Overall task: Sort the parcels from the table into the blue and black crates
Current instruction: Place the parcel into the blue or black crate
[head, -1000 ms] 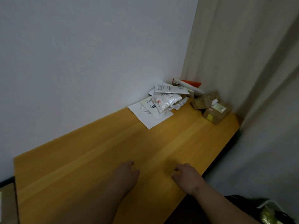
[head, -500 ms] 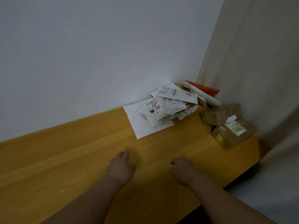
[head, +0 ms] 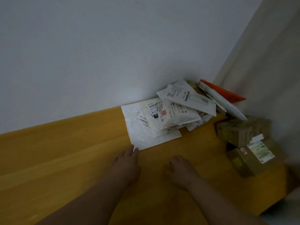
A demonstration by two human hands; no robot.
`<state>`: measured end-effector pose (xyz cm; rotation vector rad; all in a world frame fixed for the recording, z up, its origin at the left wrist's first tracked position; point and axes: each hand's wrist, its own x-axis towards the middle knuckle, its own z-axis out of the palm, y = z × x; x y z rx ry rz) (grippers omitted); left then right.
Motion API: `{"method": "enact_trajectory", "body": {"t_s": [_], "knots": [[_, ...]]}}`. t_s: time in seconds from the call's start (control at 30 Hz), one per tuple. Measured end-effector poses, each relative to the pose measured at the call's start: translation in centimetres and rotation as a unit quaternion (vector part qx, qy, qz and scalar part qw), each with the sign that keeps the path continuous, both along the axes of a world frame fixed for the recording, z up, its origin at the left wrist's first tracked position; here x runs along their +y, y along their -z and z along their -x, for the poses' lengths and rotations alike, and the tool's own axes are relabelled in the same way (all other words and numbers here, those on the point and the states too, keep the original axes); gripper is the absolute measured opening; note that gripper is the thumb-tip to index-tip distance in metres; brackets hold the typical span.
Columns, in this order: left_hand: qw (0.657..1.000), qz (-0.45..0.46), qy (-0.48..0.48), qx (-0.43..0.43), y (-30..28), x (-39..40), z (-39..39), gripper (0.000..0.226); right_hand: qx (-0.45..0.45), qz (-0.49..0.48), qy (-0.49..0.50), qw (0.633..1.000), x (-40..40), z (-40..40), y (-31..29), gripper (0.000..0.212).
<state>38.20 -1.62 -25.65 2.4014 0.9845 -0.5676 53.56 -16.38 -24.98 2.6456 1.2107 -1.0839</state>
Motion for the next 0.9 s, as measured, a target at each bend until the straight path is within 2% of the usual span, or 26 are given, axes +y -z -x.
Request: {"method": "enact_trajectory", "body": {"t_s": [0.13, 0.27, 0.43, 0.53, 0.7, 0.83, 0.9], "knots": [[0.998, 0.001, 0.055, 0.03, 1.0, 1.2, -2.7, 0.072, 0.003, 0.002, 0.003, 1.0, 1.3, -1.6, 1.1, 0.054], [0.997, 0.029, 0.023, 0.071, 2.3, 1.1, -3.0, 0.075, 0.01, 0.022, -0.009, 1.0, 1.7, -2.3, 2.6, 0.062], [0.997, -0.035, -0.017, 0.067, 2.0, -0.1, -1.9, 0.07, 0.006, 0.02, -0.027, 0.999, 1.9, -2.8, 2.9, 0.062], [0.995, -0.054, -0.025, 0.083, 1.7, -1.6, -0.6, 0.06, 0.002, -0.01, -0.031, 0.999, 1.4, -2.7, 2.6, 0.046], [0.992, -0.036, -0.086, 0.087, 1.2, -4.6, 2.0, 0.053, -0.027, -0.109, 0.036, 0.993, 0.0, -2.6, 2.2, 0.015], [0.986, -0.035, -0.14, 0.084, 1.1, -6.8, 4.7, 0.054, -0.055, -0.149, 0.044, 0.986, -0.3, -1.9, 1.9, 0.005], [0.983, -0.029, -0.157, 0.096, 1.0, -7.8, 6.2, 0.056, -0.063, -0.178, 0.06, 0.98, -0.1, -1.1, 1.9, 0.006]]}}
